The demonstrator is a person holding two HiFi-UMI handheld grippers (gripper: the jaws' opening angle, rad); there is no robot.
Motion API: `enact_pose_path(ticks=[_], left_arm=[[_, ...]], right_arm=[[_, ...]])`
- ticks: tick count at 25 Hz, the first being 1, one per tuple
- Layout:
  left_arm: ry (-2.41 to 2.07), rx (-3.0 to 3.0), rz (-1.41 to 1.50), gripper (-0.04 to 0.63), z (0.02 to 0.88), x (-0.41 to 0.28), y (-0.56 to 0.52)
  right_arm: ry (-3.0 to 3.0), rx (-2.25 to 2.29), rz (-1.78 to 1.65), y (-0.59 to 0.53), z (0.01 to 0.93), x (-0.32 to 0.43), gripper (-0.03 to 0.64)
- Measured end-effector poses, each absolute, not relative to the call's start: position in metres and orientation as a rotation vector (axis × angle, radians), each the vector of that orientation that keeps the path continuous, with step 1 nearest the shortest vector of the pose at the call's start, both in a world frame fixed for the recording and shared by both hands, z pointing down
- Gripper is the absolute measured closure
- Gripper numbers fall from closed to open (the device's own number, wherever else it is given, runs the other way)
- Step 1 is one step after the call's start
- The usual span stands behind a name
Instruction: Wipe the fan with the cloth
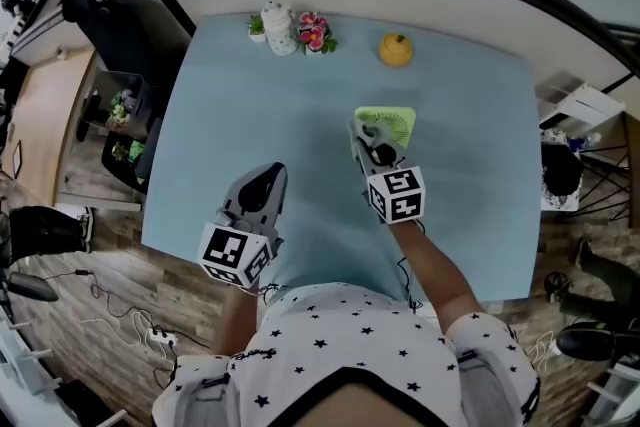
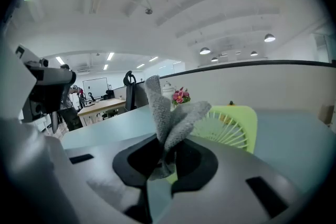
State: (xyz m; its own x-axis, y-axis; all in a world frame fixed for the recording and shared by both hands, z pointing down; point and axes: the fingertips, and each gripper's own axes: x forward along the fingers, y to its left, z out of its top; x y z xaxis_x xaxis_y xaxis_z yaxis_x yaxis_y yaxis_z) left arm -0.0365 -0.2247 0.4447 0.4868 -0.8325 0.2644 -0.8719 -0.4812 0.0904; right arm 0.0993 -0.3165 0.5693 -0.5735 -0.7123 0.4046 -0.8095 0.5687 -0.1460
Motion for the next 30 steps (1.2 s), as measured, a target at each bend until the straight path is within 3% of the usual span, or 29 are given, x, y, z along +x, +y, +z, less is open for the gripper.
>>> enact_pose_path(ticks=[11, 30], left_arm=[[-1.502, 2.498, 0.277, 0.563, 0.446, -0.046, -0.226], [-1.404, 2.557, 0.291, 0.563, 0.446, -0.02, -0.227]], right_arm=[[-2.432, 1.244, 0.495, -0.325, 0.594, 0.102, 0.568], [-2.254, 1.586, 0.632, -0.331, 0.608, 0.215, 0.565]])
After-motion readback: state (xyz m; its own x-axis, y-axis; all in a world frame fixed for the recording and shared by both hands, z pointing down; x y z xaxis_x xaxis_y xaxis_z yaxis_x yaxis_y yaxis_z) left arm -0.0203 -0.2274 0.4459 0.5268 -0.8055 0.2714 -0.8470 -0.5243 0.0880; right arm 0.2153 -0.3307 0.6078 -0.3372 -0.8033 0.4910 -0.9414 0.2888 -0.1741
